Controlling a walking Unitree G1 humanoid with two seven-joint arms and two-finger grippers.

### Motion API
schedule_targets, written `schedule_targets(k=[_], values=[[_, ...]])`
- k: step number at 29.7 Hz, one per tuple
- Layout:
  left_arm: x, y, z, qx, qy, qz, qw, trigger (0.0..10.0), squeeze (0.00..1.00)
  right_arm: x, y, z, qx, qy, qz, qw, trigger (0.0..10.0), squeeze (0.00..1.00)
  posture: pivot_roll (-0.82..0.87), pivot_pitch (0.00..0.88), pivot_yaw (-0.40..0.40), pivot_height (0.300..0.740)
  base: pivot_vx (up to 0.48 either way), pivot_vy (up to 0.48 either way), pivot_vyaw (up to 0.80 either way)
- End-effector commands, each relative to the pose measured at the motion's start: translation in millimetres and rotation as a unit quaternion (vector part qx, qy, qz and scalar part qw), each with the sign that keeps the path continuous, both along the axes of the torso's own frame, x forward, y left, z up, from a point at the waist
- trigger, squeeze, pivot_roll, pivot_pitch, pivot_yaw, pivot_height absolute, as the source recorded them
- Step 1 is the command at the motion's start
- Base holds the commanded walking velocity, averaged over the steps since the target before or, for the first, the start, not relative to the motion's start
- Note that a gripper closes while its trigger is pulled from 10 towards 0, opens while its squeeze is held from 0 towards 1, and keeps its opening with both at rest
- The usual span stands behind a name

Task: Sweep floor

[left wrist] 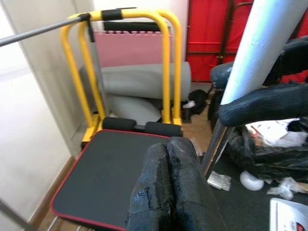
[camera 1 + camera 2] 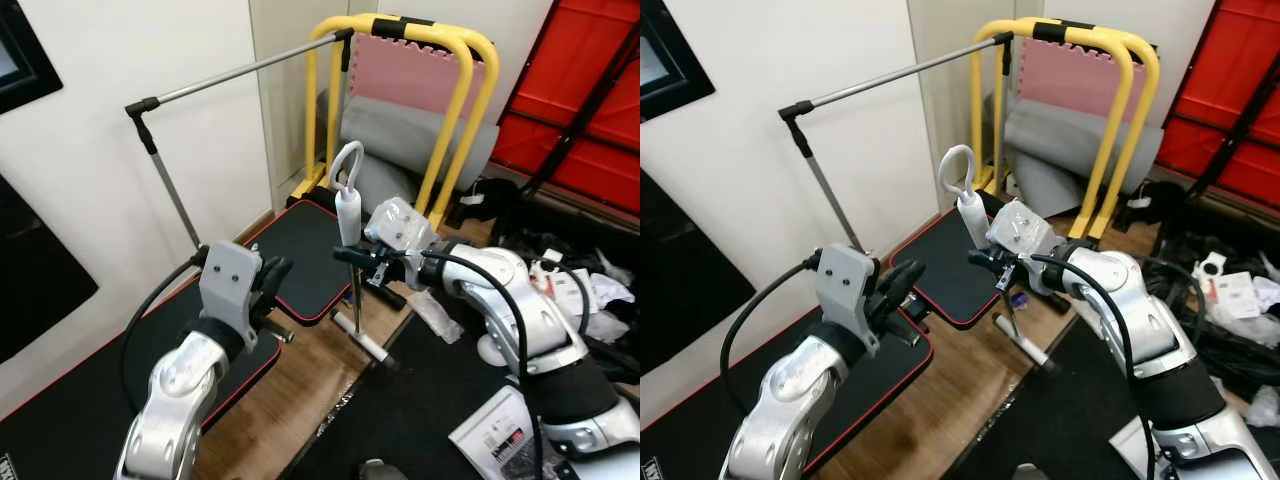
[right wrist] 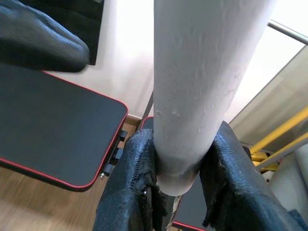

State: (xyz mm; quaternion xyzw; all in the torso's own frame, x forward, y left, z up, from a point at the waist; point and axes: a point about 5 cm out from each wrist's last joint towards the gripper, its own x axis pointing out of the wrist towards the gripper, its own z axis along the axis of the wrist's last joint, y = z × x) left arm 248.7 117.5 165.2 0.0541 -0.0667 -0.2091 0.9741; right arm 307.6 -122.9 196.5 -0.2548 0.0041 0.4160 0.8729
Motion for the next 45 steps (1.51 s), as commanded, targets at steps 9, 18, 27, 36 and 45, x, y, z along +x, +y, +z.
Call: schedule_targets(k=[9, 18, 27, 36, 45], values=[[6.6, 2.4, -3, 0.010, -0.005, 0.032, 0.999, 10.0, 0.00, 2.5, 12.1, 14, 0.001, -0.061, 0.017, 0.998, 10.0, 0.00, -0.09, 0.015, -0.030, 0.740, 0.000, 0.000, -0.80], [8.7, 4.0, -3, 0.016, -0.009, 0.039, 0.999, 10.0, 0.00, 6.1, 13.4, 15, 0.003, -0.069, 0.016, 0.997, 10.0, 0.00, -0.09, 0.006, -0.029, 0.740, 0.000, 0.000, -0.80], [8.4, 4.2, -4, 0.013, -0.014, 0.044, 0.999, 10.0, 0.00, 7.9, 15.9, 13, 0.011, -0.074, 0.017, 0.997, 10.0, 0.00, -0.08, 0.000, -0.030, 0.740, 0.000, 0.000, -0.80], [9.0, 4.5, -4, 0.012, -0.016, 0.047, 0.999, 10.0, 0.00, 9.1, 17.6, 12, 0.010, -0.078, 0.018, 0.997, 10.0, 0.00, -0.08, 0.000, -0.030, 0.740, 0.000, 0.000, -0.80], [8.2, 6.3, -2, 0.001, -0.021, 0.049, 0.999, 10.0, 0.00, 10.9, 14.2, 4, 0.000, -0.079, -0.002, 0.997, 10.0, 0.00, -0.08, 0.000, -0.027, 0.740, 0.169, 0.000, -0.36]])
